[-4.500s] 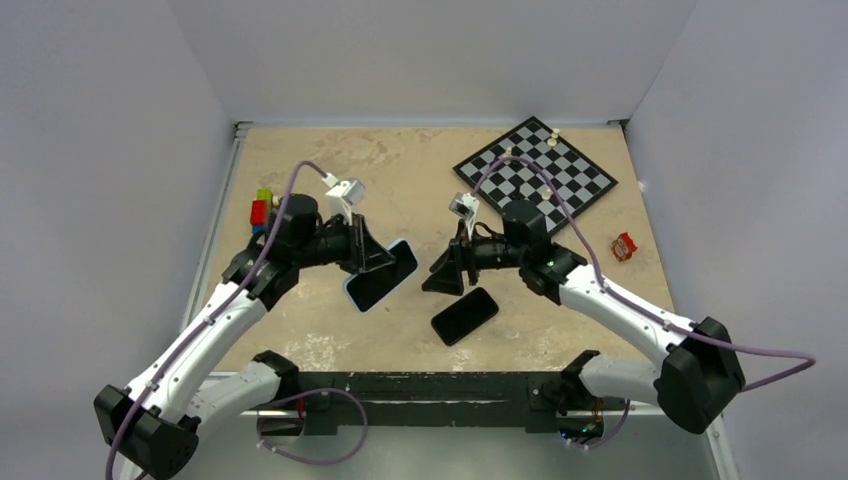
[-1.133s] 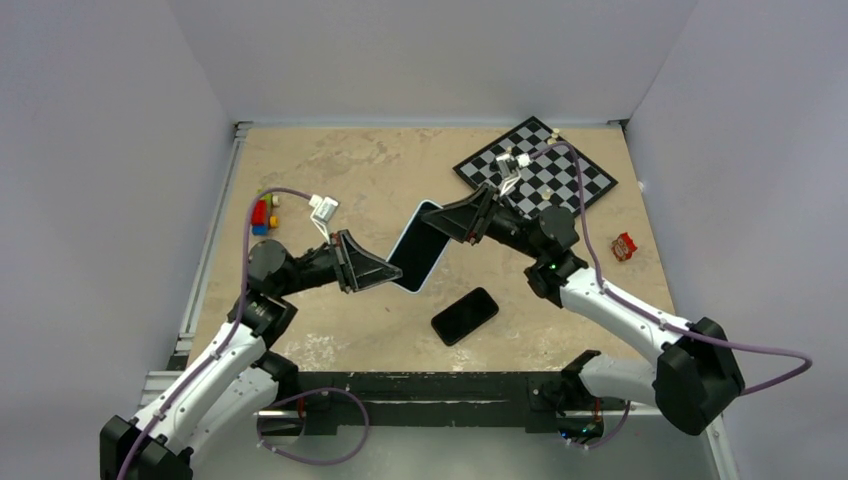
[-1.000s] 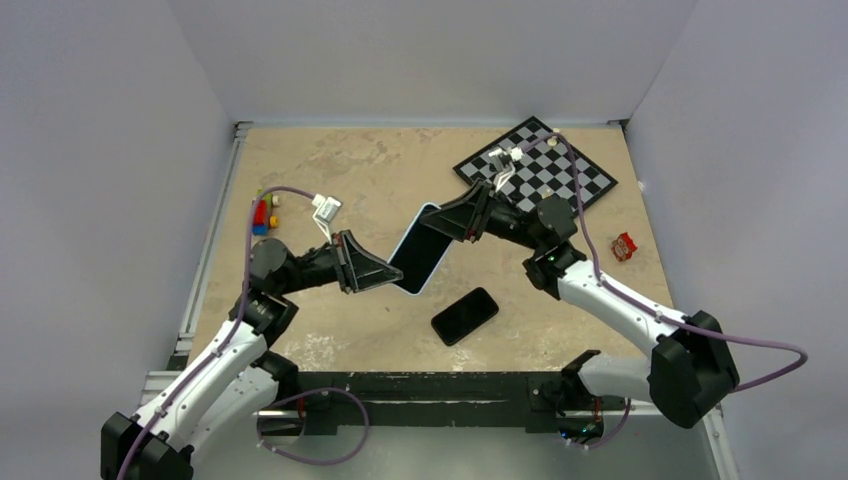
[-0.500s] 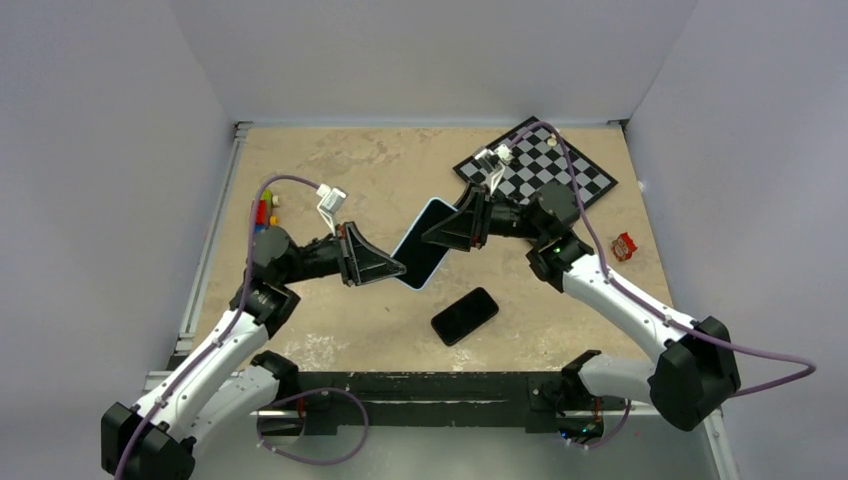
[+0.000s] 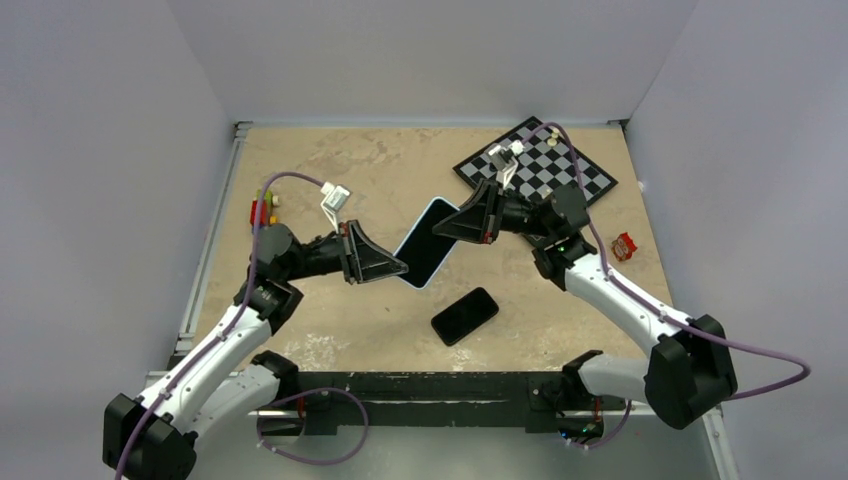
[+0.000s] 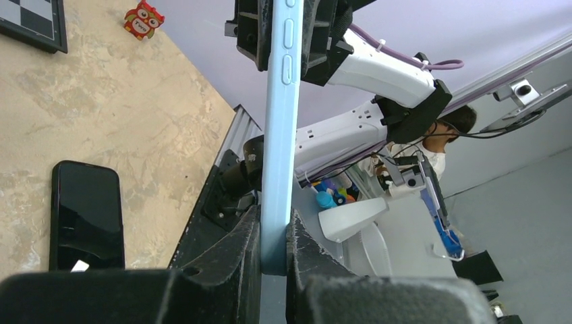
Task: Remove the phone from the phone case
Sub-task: Remove the phone case from the phone.
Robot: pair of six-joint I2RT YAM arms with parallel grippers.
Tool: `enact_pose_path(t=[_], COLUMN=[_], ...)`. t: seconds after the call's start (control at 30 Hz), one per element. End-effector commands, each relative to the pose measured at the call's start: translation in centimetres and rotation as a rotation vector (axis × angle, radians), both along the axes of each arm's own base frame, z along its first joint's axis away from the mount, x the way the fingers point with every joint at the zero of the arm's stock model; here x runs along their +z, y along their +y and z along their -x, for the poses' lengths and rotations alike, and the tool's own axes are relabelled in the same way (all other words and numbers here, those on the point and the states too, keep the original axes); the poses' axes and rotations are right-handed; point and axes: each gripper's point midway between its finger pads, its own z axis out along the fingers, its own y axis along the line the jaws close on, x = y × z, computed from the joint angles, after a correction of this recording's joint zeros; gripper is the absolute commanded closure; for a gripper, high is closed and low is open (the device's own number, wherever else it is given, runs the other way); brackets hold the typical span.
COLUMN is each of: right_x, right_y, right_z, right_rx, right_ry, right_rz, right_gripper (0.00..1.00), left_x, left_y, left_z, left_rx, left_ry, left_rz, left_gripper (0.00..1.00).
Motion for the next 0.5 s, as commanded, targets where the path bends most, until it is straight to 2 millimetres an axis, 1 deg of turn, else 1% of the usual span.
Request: enact_pose_path(t=[0.0, 0.03, 0.07, 0.1, 0.13, 0.2, 0.23, 0.27, 0.3, 0.33, 0.4, 0.47], right_x=[2.1, 1.9, 1.7, 1.5, 1.6, 2.0, 2.0, 1.6, 1.5, 1.8, 2.4, 2.8], right_y=[-0.2, -0.2, -0.2, -0.3, -0.4, -0.7, -0.8, -0.8, -1.0, -1.3, -1.8, -2.0], right_z=[0.8, 0.8, 0.7, 0.6, 0.3, -0.1, -0.3, -0.7, -0.8, -0.7, 0.0, 0.7], right_rx=[0.037, 0.033, 0.023, 0.011, -0.009, -0.040, -0.052, -0.058, -0.061, -0.053, -0.016, 0.025], right_ry=[-0.049, -0.046, -0.042, -0.035, -0.029, -0.011, 0.007, 0.042, 0.053, 0.067, 0.057, 0.033], right_rz=[-0.061, -0.061, -0.058, -0.053, -0.057, -0.058, -0.046, -0.021, -0.013, -0.022, -0.044, -0.034], right_gripper=[0.87, 0.96, 1.00, 1.00, 1.00, 1.00, 1.00, 1.00, 1.00, 1.00, 1.00, 1.00], left_x=[3.7, 3.7, 3.9, 3.9, 3.5, 2.3, 1.9, 1.3, 0.9, 0.7, 0.5, 0.1], left_y=[0.3, 0.3, 0.3, 0.3, 0.3, 0.8, 1.2, 1.8, 2.3, 2.7, 3.2, 3.2], left_z=[0.8, 0.8, 0.7, 0.6, 0.5, 0.0, -0.1, 0.0, 0.1, 0.5, 1.3, 1.8], left_rx=[-0.011, -0.011, -0.010, -0.007, 0.001, 0.060, 0.097, 0.130, 0.158, 0.174, 0.173, 0.143], left_ry=[-0.129, -0.128, -0.125, -0.111, -0.091, -0.066, -0.075, -0.080, -0.098, -0.115, -0.137, -0.138], left_rz=[0.076, 0.077, 0.077, 0.066, 0.039, -0.056, -0.093, -0.131, -0.155, -0.172, -0.188, -0.195], left_gripper=[1.00, 1.00, 1.00, 1.00, 0.91, 0.50, 0.40, 0.31, 0.29, 0.28, 0.34, 0.40])
